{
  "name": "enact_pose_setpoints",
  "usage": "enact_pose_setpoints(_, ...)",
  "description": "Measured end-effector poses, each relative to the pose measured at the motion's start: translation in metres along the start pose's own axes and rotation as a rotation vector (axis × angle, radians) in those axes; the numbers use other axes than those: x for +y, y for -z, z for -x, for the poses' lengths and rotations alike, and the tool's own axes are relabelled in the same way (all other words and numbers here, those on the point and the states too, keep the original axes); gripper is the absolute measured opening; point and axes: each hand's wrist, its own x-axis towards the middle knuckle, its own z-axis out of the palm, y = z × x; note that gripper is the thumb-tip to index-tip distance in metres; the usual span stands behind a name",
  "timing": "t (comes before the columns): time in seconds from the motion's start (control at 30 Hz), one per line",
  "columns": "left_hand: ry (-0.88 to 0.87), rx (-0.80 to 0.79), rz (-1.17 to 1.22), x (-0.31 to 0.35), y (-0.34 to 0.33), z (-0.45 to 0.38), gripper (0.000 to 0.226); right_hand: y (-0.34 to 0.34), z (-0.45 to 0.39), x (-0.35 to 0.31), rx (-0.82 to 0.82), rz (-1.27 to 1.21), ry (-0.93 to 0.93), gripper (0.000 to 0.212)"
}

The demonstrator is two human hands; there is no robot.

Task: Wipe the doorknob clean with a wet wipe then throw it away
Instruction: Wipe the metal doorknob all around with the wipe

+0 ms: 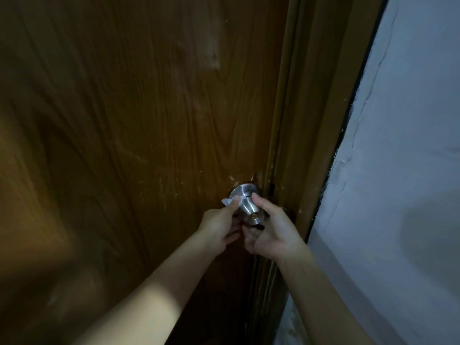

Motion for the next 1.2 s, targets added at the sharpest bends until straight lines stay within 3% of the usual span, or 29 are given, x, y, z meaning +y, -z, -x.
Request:
enact_pose_setpoints(0.13,-0.009,0.178,0.207,0.006,-0.003,0.003,0.01,-0.002,0.002,0.001,-0.041,-0.021,0.089,0.032)
enact_pose_setpoints(0.23,-0.243,0.339,0.178,0.007,0.001,0.003,0.014,0.0,0.002,0.0,-0.022,0.005,0.103,0.027)
enact_pose_setpoints(0.37,-0.893,0.466,-0.418,0.008,0.015,0.008,0.016,0.001,0.003,0.001,0.003,-0.001,0.109,0.033)
enact_pose_setpoints(0.5,-1.506,0.446,-1.088,0.007,0.022,-0.006,0.022,0.0,0.004,0.001,-0.013,-0.011,0.114,0.033)
enact_pose_setpoints(0.6,-1.685,0.415,-1.44,0.007,0.025,-0.025,0.025,0.0,0.004,0.001,-0.006,-0.02,0.104,0.034)
enact_pose_setpoints(0.73,-1.804,0.374,-1.571,0.004,0.035,-0.037,0.027,0.0,0.007,0.002,-0.009,-0.026,0.104,0.016)
enact_pose_setpoints(0.87,-1.854,0.297,-1.732,0.0,0.049,-0.036,0.018,-0.002,0.008,0.003,-0.013,-0.034,0.126,0.01)
enact_pose_setpoints(0.97,-1.678,0.28,-1.754,-0.016,0.057,-0.033,0.017,-0.002,0.006,0.007,-0.002,-0.047,0.161,0.024)
enact_pose_setpoints(1.03,-1.449,0.338,-1.491,-0.026,0.054,-0.024,0.016,0.002,0.006,0.014,0.031,-0.037,0.189,0.032)
enact_pose_setpoints(1.1,-1.194,0.345,-1.071,-0.029,0.048,-0.008,0.011,0.007,0.007,0.026,0.065,-0.006,0.197,0.034)
enact_pose_setpoints(1.2,-0.828,0.144,-0.551,-0.025,0.042,0.013,0.01,0.012,0.013,0.045,0.105,0.189,0.27,0.017)
